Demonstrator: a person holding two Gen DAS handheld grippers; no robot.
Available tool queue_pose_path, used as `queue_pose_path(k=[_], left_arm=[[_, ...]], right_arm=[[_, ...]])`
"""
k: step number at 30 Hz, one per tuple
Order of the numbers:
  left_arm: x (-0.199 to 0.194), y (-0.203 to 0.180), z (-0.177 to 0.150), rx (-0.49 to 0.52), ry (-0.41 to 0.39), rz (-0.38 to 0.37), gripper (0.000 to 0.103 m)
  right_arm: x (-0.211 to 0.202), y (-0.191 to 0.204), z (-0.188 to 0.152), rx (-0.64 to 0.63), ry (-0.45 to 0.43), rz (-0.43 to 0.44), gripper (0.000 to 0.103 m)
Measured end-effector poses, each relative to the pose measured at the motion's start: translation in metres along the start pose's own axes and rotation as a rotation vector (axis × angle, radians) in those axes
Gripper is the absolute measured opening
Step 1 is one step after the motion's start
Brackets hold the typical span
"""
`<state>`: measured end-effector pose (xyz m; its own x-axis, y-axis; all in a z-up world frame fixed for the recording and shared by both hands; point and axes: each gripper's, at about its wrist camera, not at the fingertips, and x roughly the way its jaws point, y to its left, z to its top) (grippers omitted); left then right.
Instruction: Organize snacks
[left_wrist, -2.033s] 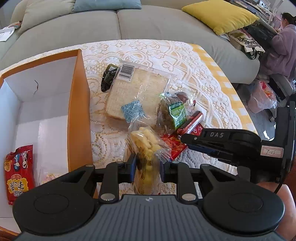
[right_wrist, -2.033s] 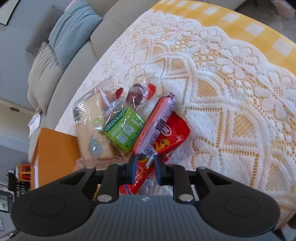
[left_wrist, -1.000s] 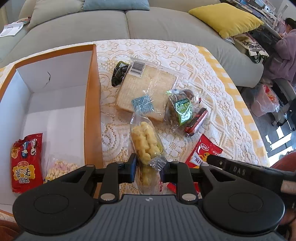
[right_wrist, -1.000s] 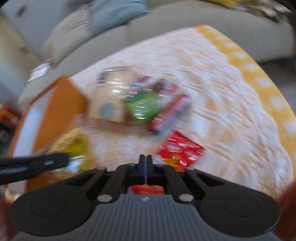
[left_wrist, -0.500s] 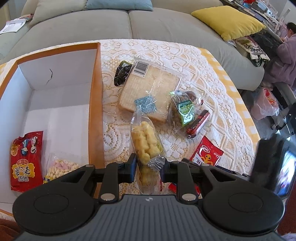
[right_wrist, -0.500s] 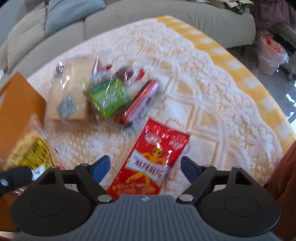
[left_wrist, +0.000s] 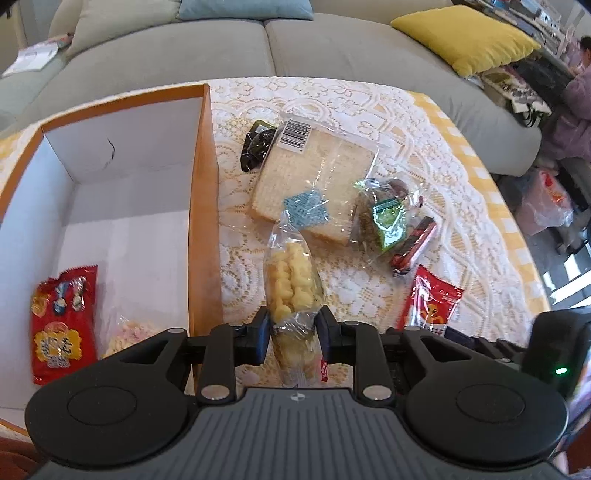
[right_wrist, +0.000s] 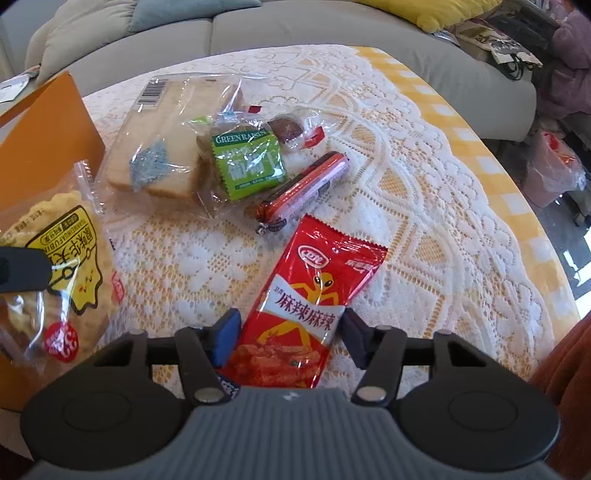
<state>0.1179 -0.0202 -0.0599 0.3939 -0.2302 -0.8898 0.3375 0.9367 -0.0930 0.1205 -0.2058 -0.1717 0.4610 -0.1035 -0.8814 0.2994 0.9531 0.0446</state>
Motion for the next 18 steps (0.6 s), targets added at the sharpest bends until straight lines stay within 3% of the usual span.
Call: queue_pose_path(k=[4,9,18], left_arm=[[0.002,-0.003,0.0,0.016,0.001,0.024,0.03],[0.001,-0.003,-0.001,0.014,-0.007,0.024,0.027],[-0.019,-0.01,0.001,0.011,-0.046,0.021,0.025]], right_arm=[[-0.003,-0.009,0.004,0.037,-0.001,0.057,0.05],[-0.016,-0.02,0.009,0.084,-0.018,0.127,0.032],[-0.048,-0.034,0.022,0.12,-0.118,0.233,0.025]])
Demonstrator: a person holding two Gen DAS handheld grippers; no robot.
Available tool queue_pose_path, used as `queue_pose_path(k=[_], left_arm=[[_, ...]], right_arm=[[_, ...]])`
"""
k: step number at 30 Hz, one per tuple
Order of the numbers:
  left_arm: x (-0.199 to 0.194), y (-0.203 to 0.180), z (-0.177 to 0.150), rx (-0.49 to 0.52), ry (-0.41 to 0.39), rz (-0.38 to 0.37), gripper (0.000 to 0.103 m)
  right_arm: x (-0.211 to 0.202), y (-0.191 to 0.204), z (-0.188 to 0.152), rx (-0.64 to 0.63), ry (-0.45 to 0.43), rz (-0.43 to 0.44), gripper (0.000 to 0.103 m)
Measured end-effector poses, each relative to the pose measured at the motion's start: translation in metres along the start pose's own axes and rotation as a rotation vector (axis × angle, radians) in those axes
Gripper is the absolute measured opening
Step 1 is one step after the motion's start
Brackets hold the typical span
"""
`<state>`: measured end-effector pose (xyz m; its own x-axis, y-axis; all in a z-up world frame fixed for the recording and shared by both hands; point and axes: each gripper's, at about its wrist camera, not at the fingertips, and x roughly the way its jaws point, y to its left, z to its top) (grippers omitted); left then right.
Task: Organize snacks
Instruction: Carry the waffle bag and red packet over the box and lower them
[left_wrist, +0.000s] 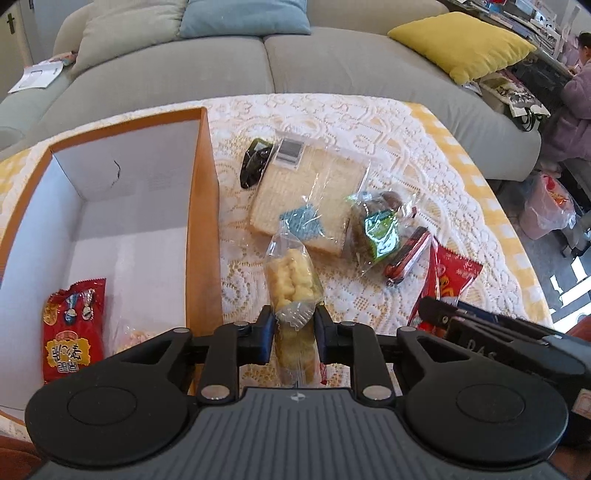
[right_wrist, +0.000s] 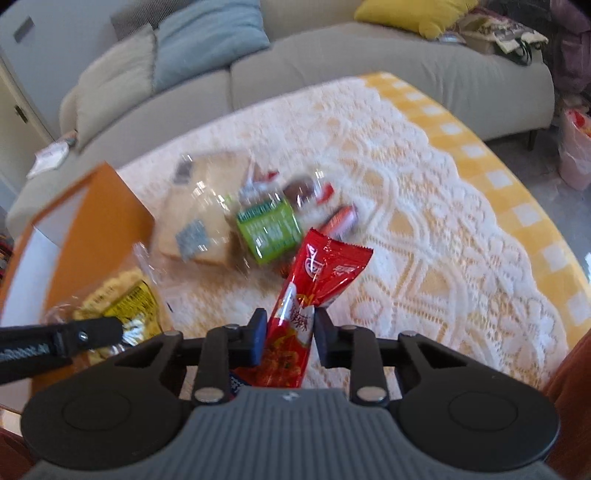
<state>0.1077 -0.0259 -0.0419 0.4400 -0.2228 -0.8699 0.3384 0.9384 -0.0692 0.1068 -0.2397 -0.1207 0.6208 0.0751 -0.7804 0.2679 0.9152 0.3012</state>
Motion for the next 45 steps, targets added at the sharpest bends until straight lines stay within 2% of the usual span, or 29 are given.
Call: queue_pose_path(k=[12,20,26,31,35,45], left_arm=[[-0.059,-0.009,0.014,-0.028,-0.101,-0.042,0.024],[-0.098,0.006,0.024,-0.068,-0.18,-0.032,0.024],[-0.114,0.031,0.032,-0.111,-0.223,0.021,0.024],[-0.117,0.06,0.034,-0.154,-0.226,0.053,0.024],[-0.115,0.081,0.038,-0.168,-0.216,0.077,0.024],[-0.086,0.141,0.048,-0.224,-0.139,0.104,0.024]], right_arm=[[-0.056,0.015,0.013,-0.133,-0.138,0.136,0.024],[-0.084,0.035,0.022,-0.186,-0.192,0.221,0.024],[-0.096,0.066,0.032,-0.256,-0.217,0.314,0.024],[-0.093,0.101,0.039,-0.328,-0.186,0.4,0.024],[-0.079,0.128,0.047,-0.363,-0.125,0.456,0.024],[-0.028,0.187,0.054,-0.454,0.03,0.484,0.024]])
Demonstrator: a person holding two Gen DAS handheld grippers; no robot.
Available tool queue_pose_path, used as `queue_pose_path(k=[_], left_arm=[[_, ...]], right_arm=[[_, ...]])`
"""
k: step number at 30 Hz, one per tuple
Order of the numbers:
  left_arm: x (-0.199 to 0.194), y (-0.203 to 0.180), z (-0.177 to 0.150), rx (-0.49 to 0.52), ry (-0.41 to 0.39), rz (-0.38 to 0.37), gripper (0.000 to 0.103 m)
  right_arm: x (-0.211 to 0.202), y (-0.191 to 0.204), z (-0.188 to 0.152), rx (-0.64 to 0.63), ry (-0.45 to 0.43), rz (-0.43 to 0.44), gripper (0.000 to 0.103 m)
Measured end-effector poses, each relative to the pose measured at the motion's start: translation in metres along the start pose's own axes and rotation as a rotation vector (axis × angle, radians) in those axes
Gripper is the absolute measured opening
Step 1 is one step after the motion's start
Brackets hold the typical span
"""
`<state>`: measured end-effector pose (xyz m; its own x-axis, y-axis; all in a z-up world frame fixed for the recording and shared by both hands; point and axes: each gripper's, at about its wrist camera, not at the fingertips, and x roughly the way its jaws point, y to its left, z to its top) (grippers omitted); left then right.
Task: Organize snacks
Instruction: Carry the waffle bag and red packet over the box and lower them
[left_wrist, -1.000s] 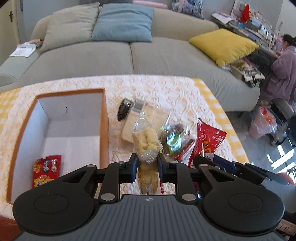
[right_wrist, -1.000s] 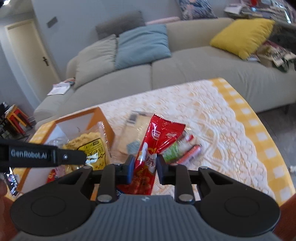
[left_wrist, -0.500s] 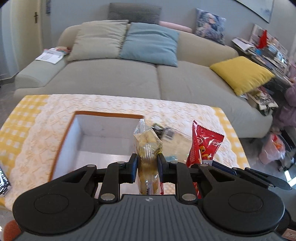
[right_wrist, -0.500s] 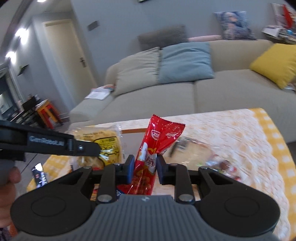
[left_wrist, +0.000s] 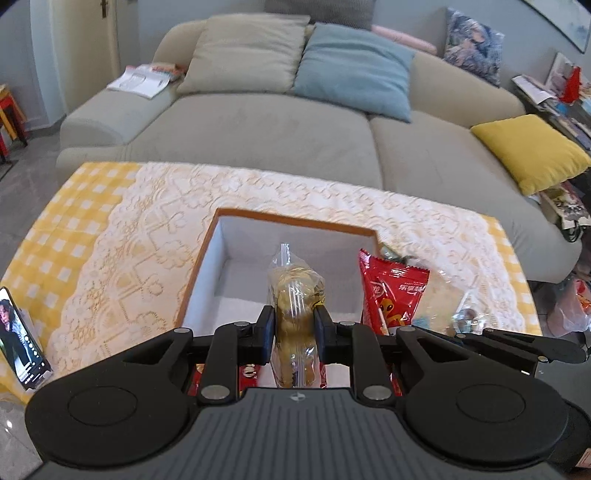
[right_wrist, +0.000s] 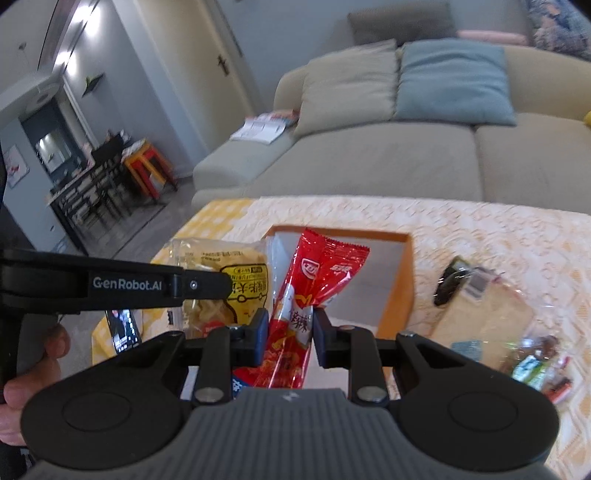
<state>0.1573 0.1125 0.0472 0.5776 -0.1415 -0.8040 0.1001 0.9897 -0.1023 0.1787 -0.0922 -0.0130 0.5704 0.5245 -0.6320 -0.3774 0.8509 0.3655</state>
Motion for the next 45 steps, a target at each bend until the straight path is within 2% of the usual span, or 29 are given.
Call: queue_pose_path(k=[6,12,17,22,30,34,43,45], left_arm=[[0.034,0.022,0.001,-0.012,0.09,-0.004,0.024],[0.067,0.033,-0.005,-0.049,0.176,-0.058,0.024],[0.09,0.039,-0.009,-0.099,0.241,-0.135,0.024],[0.105,0.04,-0.009,-0.101,0.275,-0.143,0.025],[0.116,0.041,-0.007,-0.068,0.275,-0.046,0.031],[0.119,0.039,-0.01,-0.042,0.274,-0.002,0.044],[0.115,0.031,-0.011,-0.004,0.234,0.078,0.044],[0.111,0.03,-0.009,-0.001,0.218,0.087,0.044]], right_arm=[[0.047,0.007,0.006,-0.08,0.133,-0.009,0.024],[0.088,0.009,0.006,-0.176,0.237,-0.053,0.024],[0.115,0.01,0.006,-0.275,0.314,-0.094,0.024],[0.13,0.007,0.002,-0.329,0.364,-0.129,0.024],[0.149,0.013,-0.003,-0.41,0.398,-0.161,0.026],[0.155,0.016,-0.005,-0.459,0.401,-0.179,0.028],[0.156,0.019,-0.008,-0.513,0.421,-0.185,0.033],[0.154,0.02,-0.009,-0.514,0.415,-0.19,0.038]])
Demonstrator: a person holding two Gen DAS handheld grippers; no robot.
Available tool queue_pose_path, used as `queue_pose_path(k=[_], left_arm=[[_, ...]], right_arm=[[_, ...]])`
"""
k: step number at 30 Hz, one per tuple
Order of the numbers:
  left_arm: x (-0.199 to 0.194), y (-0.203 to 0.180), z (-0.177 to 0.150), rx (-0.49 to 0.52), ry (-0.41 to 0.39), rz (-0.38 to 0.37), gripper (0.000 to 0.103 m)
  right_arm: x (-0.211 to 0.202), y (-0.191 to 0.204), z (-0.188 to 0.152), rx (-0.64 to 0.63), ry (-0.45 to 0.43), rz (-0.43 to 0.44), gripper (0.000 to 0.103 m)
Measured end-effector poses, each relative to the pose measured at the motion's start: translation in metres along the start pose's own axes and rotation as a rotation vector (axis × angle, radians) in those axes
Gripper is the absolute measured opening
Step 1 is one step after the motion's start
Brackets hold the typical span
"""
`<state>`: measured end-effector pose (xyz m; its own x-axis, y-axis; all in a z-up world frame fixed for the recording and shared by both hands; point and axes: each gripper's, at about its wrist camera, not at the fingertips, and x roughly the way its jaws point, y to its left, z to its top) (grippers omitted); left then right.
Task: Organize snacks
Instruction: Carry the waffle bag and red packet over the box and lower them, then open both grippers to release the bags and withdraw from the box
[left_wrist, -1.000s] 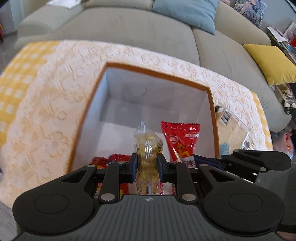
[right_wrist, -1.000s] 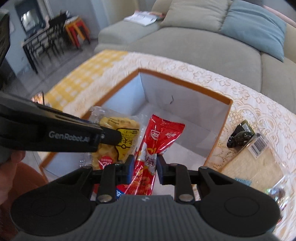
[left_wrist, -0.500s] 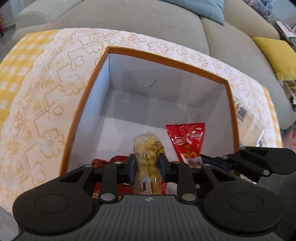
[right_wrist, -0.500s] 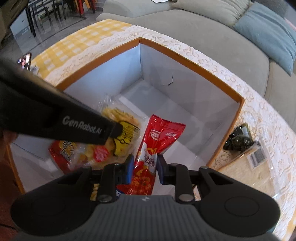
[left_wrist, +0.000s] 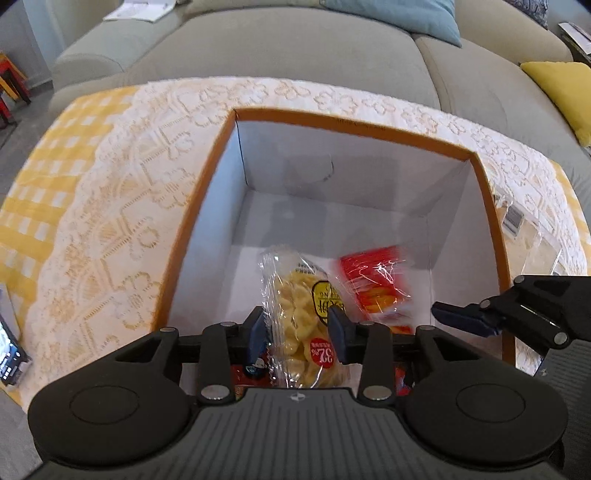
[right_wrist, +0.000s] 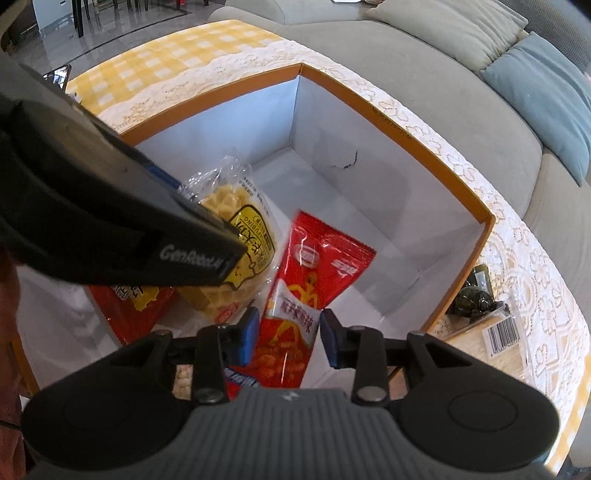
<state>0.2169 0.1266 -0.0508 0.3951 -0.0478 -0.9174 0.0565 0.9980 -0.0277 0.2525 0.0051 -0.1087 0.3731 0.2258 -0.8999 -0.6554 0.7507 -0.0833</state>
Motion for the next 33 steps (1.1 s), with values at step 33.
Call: queue_pose_path(k=[33], left_arm=[[-0.106,-0.137,-0.063,0.323,-0.259,-0.054,0.058]], right_arm=[[-0.145,-0.071,-0.159,0.506,-0.372,-0.101,0.065]])
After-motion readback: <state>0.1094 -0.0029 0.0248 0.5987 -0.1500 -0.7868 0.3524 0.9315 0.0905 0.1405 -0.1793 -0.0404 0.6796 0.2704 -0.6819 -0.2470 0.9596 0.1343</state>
